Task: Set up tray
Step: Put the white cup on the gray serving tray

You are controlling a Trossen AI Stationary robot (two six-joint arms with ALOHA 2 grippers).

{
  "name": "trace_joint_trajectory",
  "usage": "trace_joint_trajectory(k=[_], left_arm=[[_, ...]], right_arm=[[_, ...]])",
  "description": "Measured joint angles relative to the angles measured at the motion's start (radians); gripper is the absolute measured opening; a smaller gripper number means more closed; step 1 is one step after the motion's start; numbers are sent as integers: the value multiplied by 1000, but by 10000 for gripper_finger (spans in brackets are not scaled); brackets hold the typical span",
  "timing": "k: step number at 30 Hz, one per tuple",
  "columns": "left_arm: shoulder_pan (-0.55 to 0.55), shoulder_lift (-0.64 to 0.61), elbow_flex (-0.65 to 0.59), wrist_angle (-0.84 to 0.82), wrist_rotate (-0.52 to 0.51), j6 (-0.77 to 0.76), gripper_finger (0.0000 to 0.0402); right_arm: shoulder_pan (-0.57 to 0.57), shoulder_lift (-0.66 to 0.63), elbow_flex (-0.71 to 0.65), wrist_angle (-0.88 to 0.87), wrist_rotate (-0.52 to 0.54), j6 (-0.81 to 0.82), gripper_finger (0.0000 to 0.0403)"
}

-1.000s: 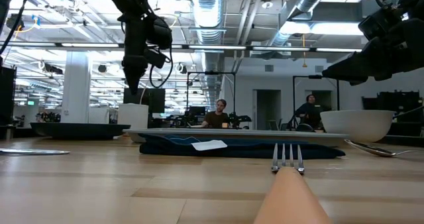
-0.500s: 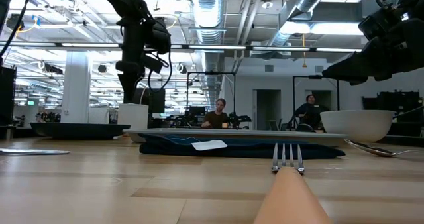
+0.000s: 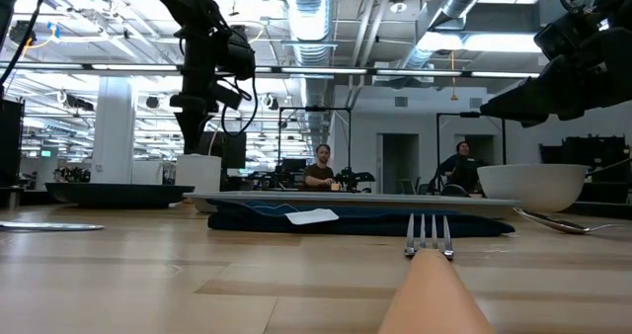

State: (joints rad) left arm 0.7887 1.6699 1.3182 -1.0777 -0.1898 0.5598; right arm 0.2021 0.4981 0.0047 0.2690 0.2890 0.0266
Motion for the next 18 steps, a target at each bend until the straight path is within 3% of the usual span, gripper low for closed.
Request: trace_joint_trajectory(k=[3,18], left_arm=[[0,0,0,0,24,-61,173],[0,1,0,1,77,-61,173]], right_arm=[[0,0,0,0,0,0,122],[0,0,0,0,0,0,122]])
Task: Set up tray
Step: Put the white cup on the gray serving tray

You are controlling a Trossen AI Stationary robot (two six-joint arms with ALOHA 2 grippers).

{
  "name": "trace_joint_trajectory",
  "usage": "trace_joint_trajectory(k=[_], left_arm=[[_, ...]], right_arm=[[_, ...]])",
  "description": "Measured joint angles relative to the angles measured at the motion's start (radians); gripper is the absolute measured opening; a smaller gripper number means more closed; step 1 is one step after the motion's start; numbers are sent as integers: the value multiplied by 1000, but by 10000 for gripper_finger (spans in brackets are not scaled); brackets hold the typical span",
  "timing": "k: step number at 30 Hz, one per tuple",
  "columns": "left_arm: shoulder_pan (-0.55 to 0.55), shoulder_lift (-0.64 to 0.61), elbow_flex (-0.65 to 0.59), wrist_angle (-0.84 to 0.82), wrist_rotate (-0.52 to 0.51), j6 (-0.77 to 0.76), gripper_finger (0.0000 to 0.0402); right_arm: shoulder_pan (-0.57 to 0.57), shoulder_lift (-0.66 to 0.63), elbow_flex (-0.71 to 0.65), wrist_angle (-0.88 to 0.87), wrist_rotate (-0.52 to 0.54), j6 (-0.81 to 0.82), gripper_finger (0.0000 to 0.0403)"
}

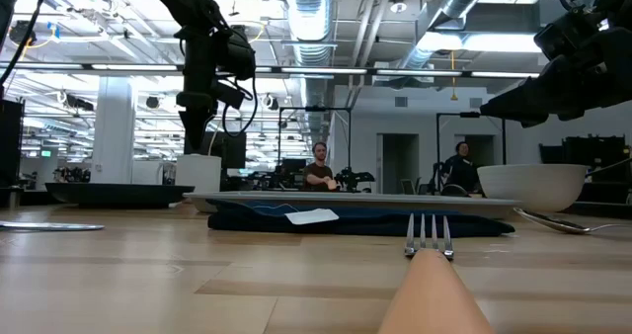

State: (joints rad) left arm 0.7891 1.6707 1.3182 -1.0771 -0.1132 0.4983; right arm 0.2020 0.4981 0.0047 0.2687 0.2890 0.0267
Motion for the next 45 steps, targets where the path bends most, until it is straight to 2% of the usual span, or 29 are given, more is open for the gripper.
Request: trace_joint_trajectory(k=[5,11,18,36,40,45], left_arm=[[0,0,-13,26,33,-3,173],[2,1,-94,98,1,22,173],[18,1,-130,152,-10,26,173],[25,1,-133,156,-16,13,172],[25,1,-133,155,-17,12,154],[25,1,-133,154,-18,12,110]], right_arm=[[0,0,0,0,0,0,122],[0,0,0,0,0,0,122],[0,0,0,0,0,0,122],[0,0,0,0,0,0,122],[0,0,0,0,0,0,122],[0,0,0,0,0,0,122]])
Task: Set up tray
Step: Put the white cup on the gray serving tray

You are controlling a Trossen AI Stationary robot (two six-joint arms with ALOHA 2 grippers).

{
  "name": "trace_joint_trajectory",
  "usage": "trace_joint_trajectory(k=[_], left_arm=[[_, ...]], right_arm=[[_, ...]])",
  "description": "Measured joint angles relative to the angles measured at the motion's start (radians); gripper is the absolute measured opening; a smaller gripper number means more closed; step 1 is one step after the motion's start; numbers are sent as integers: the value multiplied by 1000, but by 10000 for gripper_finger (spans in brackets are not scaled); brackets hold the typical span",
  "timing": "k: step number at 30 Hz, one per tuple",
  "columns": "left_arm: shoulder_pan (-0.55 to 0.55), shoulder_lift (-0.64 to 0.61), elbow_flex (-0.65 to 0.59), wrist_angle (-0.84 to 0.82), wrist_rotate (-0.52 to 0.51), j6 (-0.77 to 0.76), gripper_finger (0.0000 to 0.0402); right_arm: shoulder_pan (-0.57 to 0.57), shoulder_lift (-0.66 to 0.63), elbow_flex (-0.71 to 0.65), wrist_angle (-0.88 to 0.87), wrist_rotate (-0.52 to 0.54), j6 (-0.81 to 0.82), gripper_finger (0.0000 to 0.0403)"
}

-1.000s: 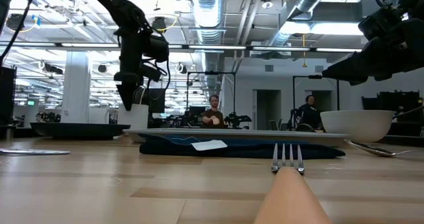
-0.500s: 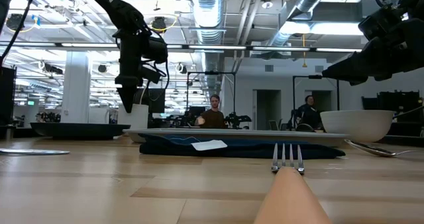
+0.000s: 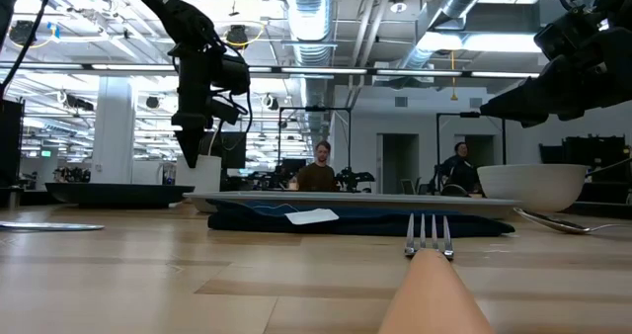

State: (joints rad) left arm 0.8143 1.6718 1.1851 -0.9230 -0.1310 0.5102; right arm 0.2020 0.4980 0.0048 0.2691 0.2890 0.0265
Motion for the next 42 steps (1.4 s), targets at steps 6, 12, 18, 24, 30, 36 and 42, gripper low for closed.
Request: trace_joint_trajectory(k=[6,12,18,24,30,36,42], left_arm=[[0,0,0,0,0,2,57],[0,0,0,-3,0,20,12],[-5,0,0,-2,-45,43,7],[-27,0,21,-10,-113,70,3],[-67,0,100,-46,-113,72,4],[-130,-1,177,-88,-108,132,4],[-209,-2,194,-101,-43,403,4]], right_arm=[[0,0,0,0,0,0,122],[0,0,0,0,0,0,122],[0,0,0,0,0,0,122],[0,0,0,0,0,0,122],[0,0,0,0,0,0,122],[0,0,0,0,0,0,122],[0,0,0,0,0,0,122]])
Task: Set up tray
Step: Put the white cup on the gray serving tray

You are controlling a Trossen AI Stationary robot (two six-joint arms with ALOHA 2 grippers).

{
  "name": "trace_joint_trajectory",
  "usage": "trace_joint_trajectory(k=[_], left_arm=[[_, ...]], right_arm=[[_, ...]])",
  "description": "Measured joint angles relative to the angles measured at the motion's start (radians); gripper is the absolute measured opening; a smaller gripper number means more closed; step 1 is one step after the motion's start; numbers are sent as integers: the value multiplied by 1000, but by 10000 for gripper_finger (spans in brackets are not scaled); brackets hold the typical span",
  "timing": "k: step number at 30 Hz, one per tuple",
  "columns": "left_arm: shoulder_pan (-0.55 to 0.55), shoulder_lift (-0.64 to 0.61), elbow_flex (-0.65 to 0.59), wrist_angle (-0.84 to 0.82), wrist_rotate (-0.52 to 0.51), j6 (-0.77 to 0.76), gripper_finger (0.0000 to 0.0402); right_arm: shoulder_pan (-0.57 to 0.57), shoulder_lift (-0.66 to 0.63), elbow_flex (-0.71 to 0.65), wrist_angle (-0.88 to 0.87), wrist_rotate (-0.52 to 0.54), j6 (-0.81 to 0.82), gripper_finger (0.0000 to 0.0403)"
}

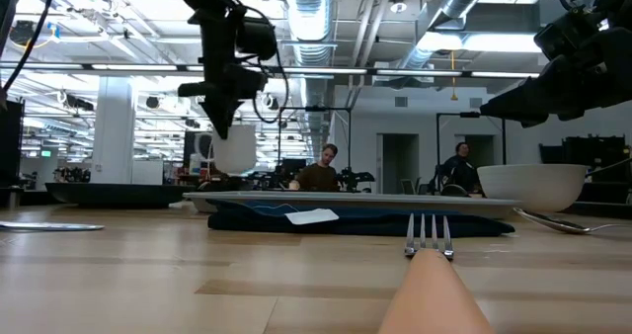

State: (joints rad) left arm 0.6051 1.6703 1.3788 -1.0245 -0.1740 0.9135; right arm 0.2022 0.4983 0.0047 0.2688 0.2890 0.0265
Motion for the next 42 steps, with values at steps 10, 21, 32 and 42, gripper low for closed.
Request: trace_joint_trajectory(k=[10,21,32,42], left_arm=[[-89,0,0,56,3,390,4],[-10,0,0,96,54,412,4],[-1,0,0,188,78,361,4],[5,22,1,165,170,272,4]], right_arm=[[0,0,0,0,0,0,122],[0,0,0,0,0,0,122],[0,0,0,0,0,0,122],[0,0,0,0,0,0,122]])
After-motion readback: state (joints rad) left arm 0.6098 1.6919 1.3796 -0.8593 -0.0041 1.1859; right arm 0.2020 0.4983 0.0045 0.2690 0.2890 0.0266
